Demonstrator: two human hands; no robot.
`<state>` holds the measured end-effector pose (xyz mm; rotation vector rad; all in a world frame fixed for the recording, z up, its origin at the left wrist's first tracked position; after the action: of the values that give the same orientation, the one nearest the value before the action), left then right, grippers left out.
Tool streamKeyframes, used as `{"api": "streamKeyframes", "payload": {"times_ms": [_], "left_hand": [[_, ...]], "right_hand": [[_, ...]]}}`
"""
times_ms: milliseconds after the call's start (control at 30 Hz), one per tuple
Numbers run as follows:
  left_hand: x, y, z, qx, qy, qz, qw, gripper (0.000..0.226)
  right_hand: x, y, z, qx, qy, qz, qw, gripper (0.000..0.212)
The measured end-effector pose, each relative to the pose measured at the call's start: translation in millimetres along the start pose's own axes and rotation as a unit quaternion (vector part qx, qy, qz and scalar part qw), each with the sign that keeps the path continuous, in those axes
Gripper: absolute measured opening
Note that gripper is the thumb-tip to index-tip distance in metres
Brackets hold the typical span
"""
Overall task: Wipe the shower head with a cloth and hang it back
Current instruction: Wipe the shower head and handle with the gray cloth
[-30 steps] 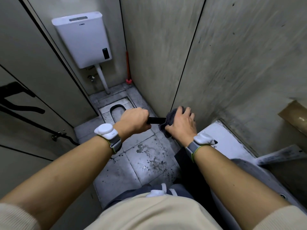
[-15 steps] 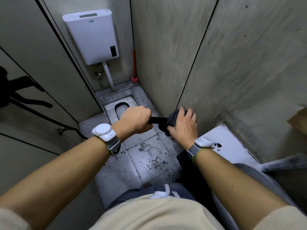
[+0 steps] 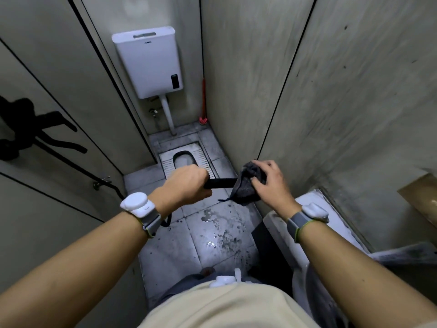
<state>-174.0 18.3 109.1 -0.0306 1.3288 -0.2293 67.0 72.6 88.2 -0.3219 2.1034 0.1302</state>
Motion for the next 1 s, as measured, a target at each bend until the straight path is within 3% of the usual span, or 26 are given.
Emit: {"api": "streamKeyframes", "payload": {"times_ms": [400, 467, 700, 833, 933, 1000], "left_hand": [[13.4, -24.1, 22.4, -0.058, -0.021, -0.002, 0.998, 0.026], [14.7, -28.4, 23.0, -0.068, -0.03, 0.004, 0.997, 0.027], [22.2, -34.2, 27.0, -0.101, -0.051, 0.017, 0.993, 0.04], [23.7, -37.9, 33.0, -0.107, -0.046, 0.021, 0.993, 0.041], [21.4, -40.8, 38.2, -0.106, -0.042, 0.028, 0.993, 0.042], [18.6, -42.2, 41.8, -0.105, -0.033, 0.034, 0.993, 0.043]], "right_hand": [[5.5, -2.3, 18.3, 0.146, 0.087, 0.119, 0.978, 0.014], [0.2, -3.5, 22.7, 0.139, 0.111, 0.138, 0.974, 0.008], [-25.6, -11.4, 10.5, 0.041, 0.168, 0.212, 0.962, 0.011], [-29.8, -17.8, -3.9, -0.127, 0.112, 0.167, 0.971, 0.017], [-17.0, -23.3, -12.8, -0.255, -0.018, 0.089, 0.963, 0.032], [0.4, -29.3, -11.8, -0.27, -0.166, 0.021, 0.948, 0.039]]}}
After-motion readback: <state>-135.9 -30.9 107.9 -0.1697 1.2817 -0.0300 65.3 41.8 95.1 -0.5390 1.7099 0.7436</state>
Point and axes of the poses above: each hand's wrist, its own y-axis towards the middle knuckle, its own x-axis out of the palm, z = x × y, the point moved 2 cm from there along y, towards the middle knuckle, and after that the axes turned 15 degrees about -y, right-handed, at the moved point
